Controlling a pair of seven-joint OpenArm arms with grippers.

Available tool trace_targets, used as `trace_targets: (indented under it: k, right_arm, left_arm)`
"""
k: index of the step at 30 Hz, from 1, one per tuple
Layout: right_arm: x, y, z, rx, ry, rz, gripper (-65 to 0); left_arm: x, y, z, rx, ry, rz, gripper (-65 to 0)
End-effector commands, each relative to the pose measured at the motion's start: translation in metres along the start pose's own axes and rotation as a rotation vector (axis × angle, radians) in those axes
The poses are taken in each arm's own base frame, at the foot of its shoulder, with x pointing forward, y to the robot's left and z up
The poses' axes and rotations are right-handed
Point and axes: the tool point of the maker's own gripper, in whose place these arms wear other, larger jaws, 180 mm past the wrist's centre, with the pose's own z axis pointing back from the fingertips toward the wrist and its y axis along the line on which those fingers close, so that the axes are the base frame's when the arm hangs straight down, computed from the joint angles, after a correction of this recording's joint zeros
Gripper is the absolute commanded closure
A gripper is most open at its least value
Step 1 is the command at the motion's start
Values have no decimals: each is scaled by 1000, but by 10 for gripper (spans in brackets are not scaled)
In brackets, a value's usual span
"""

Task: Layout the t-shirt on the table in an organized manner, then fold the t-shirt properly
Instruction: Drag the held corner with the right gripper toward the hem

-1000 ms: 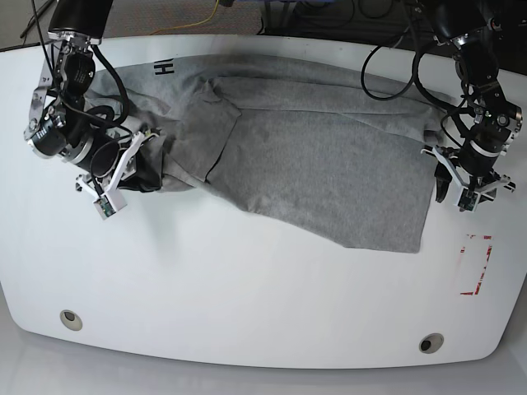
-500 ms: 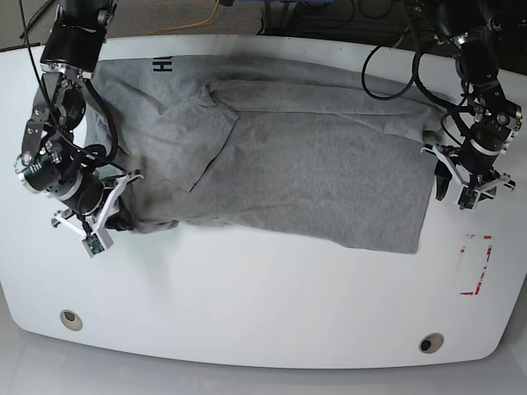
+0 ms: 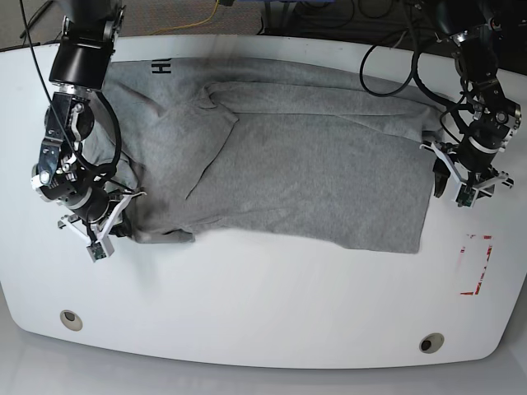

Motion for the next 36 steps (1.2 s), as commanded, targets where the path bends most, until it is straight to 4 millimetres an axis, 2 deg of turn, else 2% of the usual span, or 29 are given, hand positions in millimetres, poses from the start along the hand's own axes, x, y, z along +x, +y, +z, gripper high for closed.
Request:
trace_targets:
  k: [1, 2, 5, 10, 11, 14, 15, 17, 21, 24, 31, 36]
  right_arm:
    - [16, -12, -2, -27, -56, -4, -5]
    - [14, -12, -5, -26, -54, -9, -20]
    - [11, -10, -12, -17, -65, 9, -121]
    - [9, -13, -15, -29, -75, 59, -372]
    - [11, -16, -15, -45, -80, 76, -442]
    - [18, -23, -13, -82, -90, 116, -564]
    - [22, -25, -13, -93, -91, 126, -581]
    - [27, -30, -11, -113, -86, 147, -587]
    - [32, -36, 2, -150, -72, 187, -557]
    - [23, -34, 17, -172, -41, 235, -544]
    - [7, -4, 48, -186, -6, 336, -530]
    - [-10, 37, 55, -111, 1, 361, -529]
  left_arm:
    - [15, 9, 3, 21, -54, -8, -267]
    - [15, 9, 3, 21, -54, -8, -267]
    - [15, 9, 3, 22, -53, -9, -267]
    - [15, 9, 3, 22, -53, -9, -267]
    - [15, 9, 3, 22, -53, -9, -267]
    - [15, 9, 3, 21, -54, -8, -267]
    - [15, 9, 3, 21, -54, -8, -267]
    - [15, 8, 3, 19, -54, -7, -267]
    - [17, 5, 1, 9, -56, -14, -267]
    - [18, 1, 0, -2, -58, -19, -267]
    - [19, 0, 0, -4, -59, -21, -267]
    - [19, -2, -1, -7, -60, -19, -267]
